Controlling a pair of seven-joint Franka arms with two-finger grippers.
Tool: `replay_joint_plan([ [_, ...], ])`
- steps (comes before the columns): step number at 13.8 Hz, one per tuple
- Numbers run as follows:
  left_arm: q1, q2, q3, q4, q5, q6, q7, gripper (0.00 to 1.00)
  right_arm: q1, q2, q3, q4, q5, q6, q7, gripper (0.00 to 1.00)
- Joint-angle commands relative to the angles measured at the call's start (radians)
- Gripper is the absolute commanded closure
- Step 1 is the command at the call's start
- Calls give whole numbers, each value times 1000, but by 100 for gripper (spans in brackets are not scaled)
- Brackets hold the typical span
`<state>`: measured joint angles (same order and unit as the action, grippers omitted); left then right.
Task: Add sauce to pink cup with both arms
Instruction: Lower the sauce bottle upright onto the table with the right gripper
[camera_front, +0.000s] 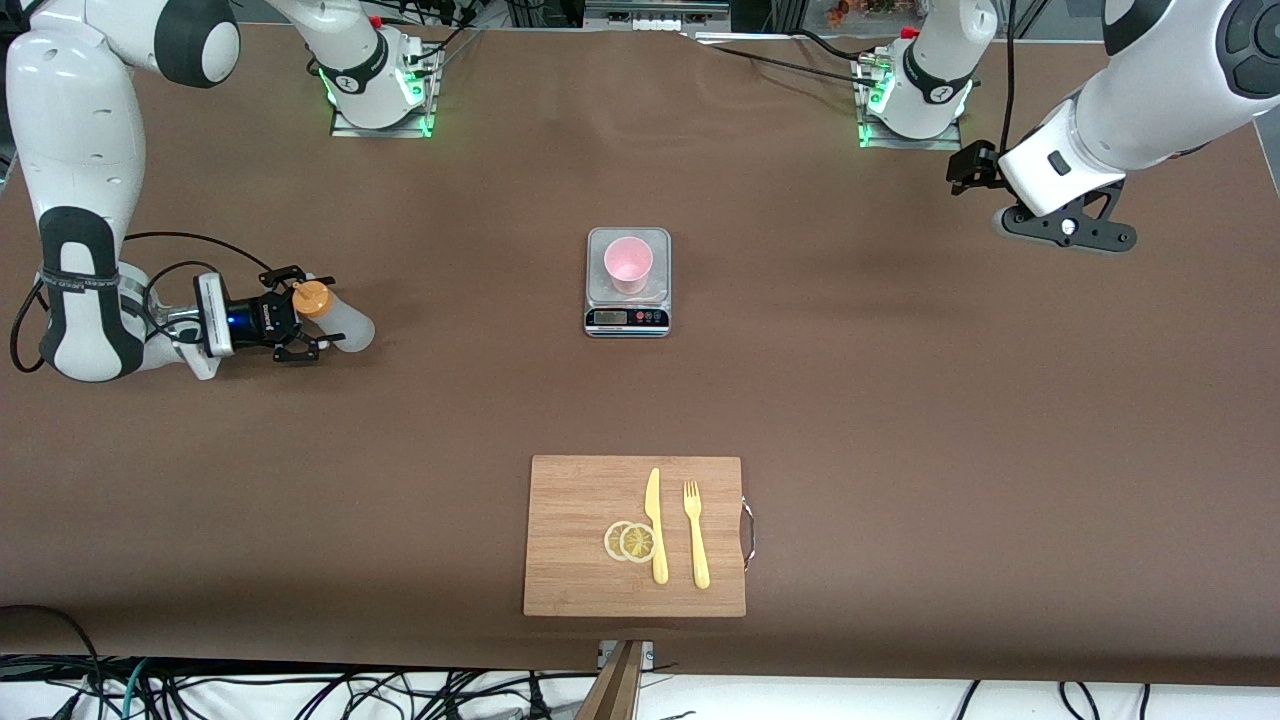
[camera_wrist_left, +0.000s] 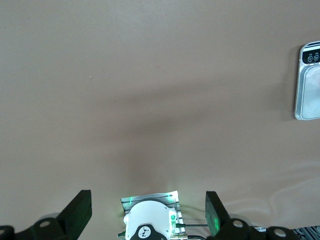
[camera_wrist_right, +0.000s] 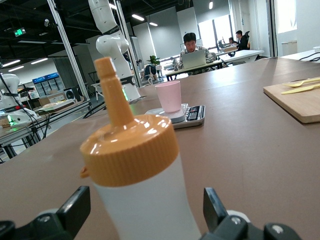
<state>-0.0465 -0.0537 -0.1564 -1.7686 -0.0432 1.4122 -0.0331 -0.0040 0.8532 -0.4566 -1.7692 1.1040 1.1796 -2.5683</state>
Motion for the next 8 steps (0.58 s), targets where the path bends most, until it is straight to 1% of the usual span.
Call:
replay_joint_plan([
  [1, -1, 5, 2, 23, -12, -21, -5, 0, 2, -33, -37, -35, -39, -20, -23, 0],
  [5, -1, 5, 2, 23, -12, -21, -5, 0, 2, -33, -112, -23, -90, -54, -36, 0],
  [6, -1, 5, 2, 23, -12, -21, -5, 0, 2, -33, -125, -21, -93, -58, -36, 0],
  [8, -1, 5, 2, 21, -12, -21, -5, 0, -5, -33, -128, 14, -95, -58, -35, 0],
])
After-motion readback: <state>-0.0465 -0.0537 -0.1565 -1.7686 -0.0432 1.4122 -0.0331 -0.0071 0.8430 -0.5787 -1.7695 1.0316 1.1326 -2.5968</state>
